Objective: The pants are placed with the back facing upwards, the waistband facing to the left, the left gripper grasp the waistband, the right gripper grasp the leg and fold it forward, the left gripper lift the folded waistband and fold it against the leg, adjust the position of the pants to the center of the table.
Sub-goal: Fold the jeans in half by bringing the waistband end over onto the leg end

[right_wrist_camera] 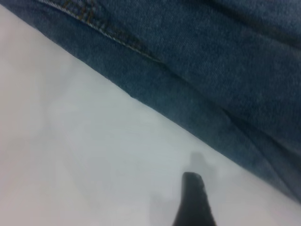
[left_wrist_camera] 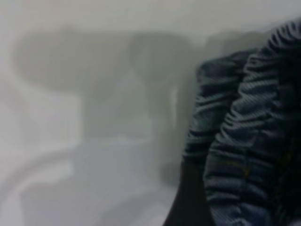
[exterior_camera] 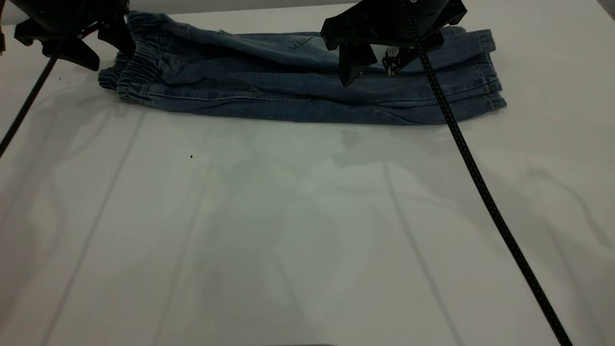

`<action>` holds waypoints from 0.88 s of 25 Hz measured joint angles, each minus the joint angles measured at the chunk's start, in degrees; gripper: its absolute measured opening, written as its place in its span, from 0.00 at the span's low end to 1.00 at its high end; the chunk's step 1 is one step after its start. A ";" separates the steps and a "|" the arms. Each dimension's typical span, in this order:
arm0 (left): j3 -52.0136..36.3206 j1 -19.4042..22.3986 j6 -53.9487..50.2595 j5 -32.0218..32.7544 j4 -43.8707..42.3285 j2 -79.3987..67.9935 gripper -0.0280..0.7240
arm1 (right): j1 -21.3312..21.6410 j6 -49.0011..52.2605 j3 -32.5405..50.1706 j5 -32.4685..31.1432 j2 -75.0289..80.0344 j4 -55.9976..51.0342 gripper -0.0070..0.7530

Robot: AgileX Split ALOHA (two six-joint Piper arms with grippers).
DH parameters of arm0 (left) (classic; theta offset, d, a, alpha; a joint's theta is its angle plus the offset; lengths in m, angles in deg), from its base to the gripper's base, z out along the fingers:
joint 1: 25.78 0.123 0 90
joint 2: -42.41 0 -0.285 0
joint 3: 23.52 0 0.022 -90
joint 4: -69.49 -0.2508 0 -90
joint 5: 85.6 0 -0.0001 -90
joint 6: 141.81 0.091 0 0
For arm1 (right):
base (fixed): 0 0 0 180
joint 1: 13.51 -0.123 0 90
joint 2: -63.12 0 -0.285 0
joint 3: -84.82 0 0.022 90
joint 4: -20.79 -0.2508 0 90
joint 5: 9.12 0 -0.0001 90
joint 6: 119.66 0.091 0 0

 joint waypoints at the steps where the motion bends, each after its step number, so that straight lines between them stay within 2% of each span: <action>1: 0.42 0.00 0.54 0.47 0.00 0.00 0.71 | 0.00 -0.06 0.00 -0.06 0.00 0.00 0.58; 5: 3.36 0.00 1.18 3.99 -0.90 0.00 0.71 | 0.00 -0.11 0.00 -0.17 0.00 0.00 0.58; 11: 8.75 0.00 -0.58 9.88 -8.57 0.00 0.71 | 0.00 -0.16 0.00 -0.35 0.00 0.00 0.58; 16: 9.17 -0.33 -1.40 10.07 -8.24 -1.10 0.71 | 0.00 -0.16 0.00 -0.22 0.00 -0.17 0.58; 22: 9.17 -2.82 -0.55 6.67 -6.02 -6.75 0.71 | 0.00 -0.16 0.00 -0.56 0.00 -0.17 0.58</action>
